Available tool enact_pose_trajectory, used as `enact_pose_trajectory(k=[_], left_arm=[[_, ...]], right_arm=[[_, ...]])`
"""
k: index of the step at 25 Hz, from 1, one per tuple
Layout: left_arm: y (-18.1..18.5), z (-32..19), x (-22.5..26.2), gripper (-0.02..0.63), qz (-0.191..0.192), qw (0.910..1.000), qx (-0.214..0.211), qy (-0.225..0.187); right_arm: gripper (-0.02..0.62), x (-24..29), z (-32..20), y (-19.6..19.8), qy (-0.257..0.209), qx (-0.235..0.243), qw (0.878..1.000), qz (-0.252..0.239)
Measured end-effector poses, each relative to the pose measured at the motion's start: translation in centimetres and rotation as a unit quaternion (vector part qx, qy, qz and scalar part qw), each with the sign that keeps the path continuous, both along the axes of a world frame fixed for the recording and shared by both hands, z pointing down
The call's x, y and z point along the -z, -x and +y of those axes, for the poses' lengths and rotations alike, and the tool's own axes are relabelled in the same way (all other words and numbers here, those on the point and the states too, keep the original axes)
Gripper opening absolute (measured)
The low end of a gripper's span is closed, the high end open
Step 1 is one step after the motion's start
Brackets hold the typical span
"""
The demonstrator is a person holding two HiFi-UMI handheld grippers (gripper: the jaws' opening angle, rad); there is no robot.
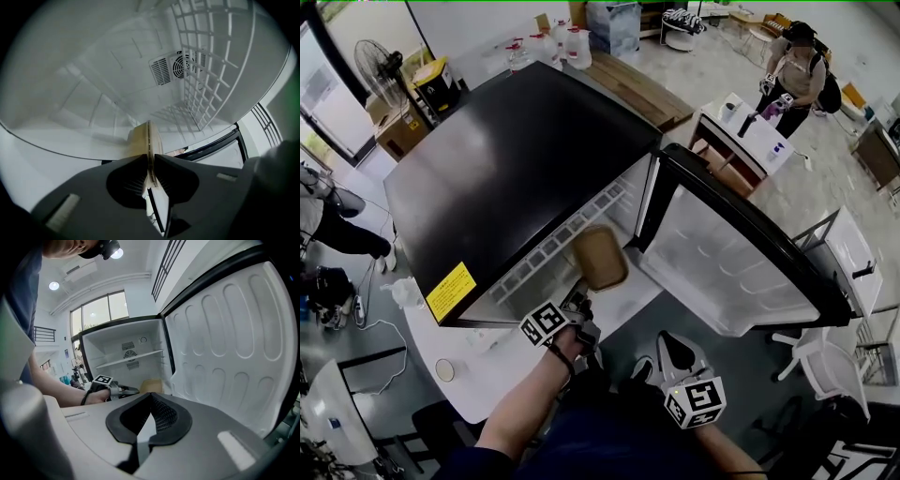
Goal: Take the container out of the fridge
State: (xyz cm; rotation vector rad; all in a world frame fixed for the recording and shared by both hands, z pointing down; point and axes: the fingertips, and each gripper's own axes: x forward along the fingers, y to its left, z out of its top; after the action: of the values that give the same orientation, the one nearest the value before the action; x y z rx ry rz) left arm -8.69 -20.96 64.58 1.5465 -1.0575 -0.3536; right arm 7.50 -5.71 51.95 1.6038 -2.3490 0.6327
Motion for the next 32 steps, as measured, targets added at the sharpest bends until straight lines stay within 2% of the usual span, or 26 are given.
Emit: enact_pose_trajectory(k=[32], left_arm=[[-1.1,11.6,6.3,0.051,0.024,0.995,-0.097,-0.006]], right_arm=[[0.006,1.3,-1.5,1.3,-0.029,0.021,0.999,-0.018]])
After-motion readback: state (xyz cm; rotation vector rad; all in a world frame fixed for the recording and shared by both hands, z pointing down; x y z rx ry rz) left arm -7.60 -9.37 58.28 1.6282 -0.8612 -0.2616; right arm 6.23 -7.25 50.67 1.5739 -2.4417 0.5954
